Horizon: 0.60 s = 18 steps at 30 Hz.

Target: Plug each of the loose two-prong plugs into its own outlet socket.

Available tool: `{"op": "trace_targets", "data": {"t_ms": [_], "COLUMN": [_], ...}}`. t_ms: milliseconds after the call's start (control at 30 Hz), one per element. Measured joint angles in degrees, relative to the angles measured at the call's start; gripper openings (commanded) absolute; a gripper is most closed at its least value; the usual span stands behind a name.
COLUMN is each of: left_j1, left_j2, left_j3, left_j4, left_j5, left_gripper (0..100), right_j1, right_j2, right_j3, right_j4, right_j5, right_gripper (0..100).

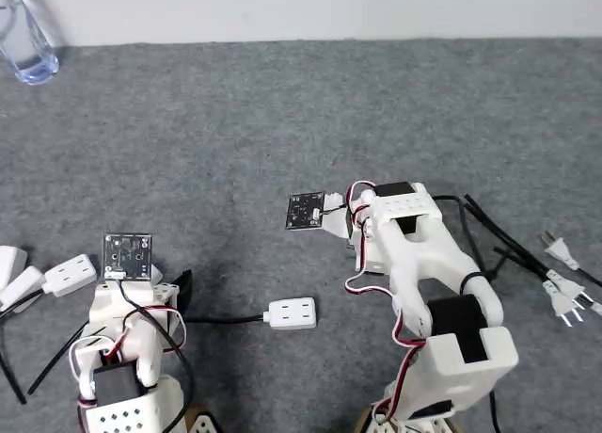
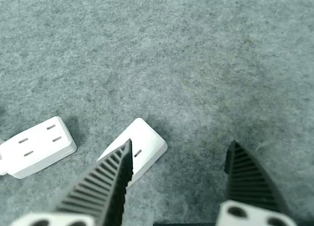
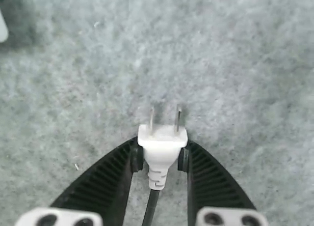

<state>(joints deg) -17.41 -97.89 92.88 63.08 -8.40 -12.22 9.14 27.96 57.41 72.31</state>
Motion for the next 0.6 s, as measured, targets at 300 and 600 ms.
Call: {"op": "trace_targets", "data": {"t_ms": [300, 600], "left_j1": [0.0, 0.0], "left_j2": [0.0, 0.0], "left_j3": [0.0, 0.0], "left_j4": [0.0, 0.0], "left_j5": [0.0, 0.0], "left_gripper": [29, 29], "right_j1": [0.0, 0.0], "right_j2": [0.0, -1.05], "right_j3": [-0.09, 0.26], "right_j4": [-0.7, -1.49], "right_j5": [-0.18, -6.51], "right_gripper": [0.6, 0.8]}}
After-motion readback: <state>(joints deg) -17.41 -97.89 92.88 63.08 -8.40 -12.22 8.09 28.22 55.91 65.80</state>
